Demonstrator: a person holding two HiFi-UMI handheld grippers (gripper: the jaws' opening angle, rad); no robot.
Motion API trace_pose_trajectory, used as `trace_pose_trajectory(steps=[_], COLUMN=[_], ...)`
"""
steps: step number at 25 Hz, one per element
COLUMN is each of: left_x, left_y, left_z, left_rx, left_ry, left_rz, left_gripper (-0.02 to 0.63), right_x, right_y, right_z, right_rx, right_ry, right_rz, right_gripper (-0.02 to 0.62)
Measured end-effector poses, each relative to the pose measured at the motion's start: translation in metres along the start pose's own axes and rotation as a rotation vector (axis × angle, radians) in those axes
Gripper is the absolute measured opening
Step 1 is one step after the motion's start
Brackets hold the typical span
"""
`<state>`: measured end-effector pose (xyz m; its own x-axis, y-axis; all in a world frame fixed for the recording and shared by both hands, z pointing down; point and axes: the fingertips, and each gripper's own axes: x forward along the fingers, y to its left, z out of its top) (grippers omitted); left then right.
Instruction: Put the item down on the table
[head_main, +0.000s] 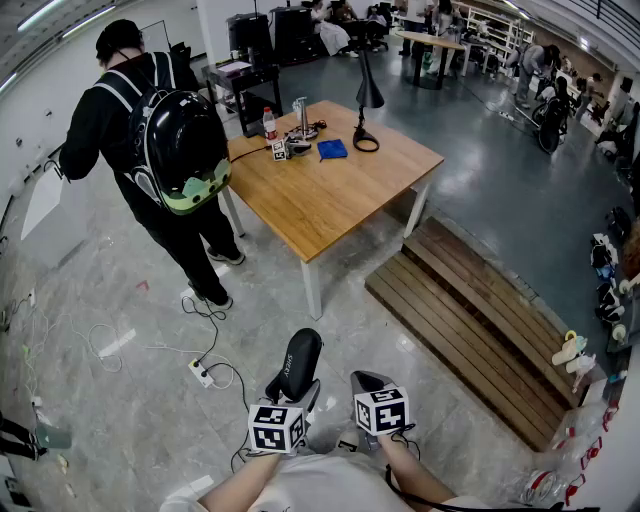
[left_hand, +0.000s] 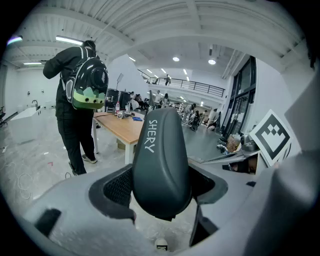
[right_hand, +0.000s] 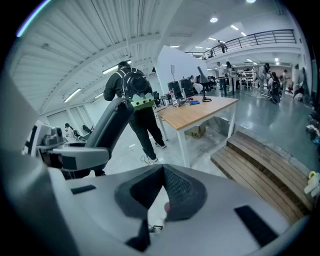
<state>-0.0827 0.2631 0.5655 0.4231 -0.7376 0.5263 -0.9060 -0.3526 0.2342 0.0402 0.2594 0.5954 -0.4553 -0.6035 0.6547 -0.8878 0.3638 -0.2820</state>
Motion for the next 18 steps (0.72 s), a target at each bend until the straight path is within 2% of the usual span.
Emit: trace_pose_trajectory(steps=[10,18], left_x=[0.031,0.094], left_y=[-0.014,0.028], left_z=[0.016,0.035], left_rx=[-0.052,-0.060], left_ry=[-0.010,0.014], left_rz=[0.037,0.026], left_gripper=[0.337,0.337], right_x=[0.005,0.063], right_y=[-0.033,-0.052], right_z=[0.015,0.045], right_rx=[-0.015,-0.004], right_ry=[0.004,0.030], right_rz=[0.026,0.026], right_gripper=[0.003,0.003])
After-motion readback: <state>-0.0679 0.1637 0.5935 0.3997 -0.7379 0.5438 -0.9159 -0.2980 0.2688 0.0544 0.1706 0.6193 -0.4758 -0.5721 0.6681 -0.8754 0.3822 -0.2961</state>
